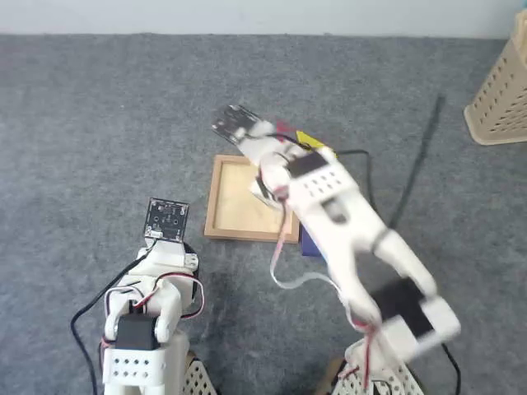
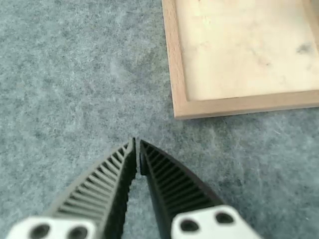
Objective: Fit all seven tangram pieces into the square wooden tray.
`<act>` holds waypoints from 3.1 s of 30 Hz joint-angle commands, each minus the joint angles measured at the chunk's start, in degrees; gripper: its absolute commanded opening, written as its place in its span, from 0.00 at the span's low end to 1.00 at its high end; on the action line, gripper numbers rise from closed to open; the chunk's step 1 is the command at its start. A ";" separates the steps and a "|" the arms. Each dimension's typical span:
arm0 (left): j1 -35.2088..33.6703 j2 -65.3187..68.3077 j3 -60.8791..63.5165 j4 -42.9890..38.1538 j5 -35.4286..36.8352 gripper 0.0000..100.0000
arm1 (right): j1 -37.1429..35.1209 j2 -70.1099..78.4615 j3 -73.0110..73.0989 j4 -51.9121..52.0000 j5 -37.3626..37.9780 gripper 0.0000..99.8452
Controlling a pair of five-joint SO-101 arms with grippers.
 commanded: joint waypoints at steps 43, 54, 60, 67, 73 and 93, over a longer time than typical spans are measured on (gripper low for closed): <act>-0.26 -0.18 -0.31 0.26 0.53 0.01 | 9.45 20.70 -20.22 -29.14 -13.10 0.15; -0.26 -0.18 -0.31 0.26 0.53 0.01 | 9.80 37.76 -32.44 -40.75 -13.36 0.16; -0.26 -0.18 -0.31 0.26 0.53 0.01 | 12.00 47.69 -48.53 -27.30 -23.82 0.16; -0.26 -0.18 -0.31 0.26 0.53 0.01 | 13.14 56.40 -66.29 -7.25 -27.96 0.16; -0.26 -0.18 -0.31 0.26 0.53 0.01 | 14.64 60.18 -76.66 12.00 -27.43 0.16; -0.26 -0.18 -0.31 0.26 0.53 0.01 | 16.31 60.70 -106.29 48.13 -23.21 0.17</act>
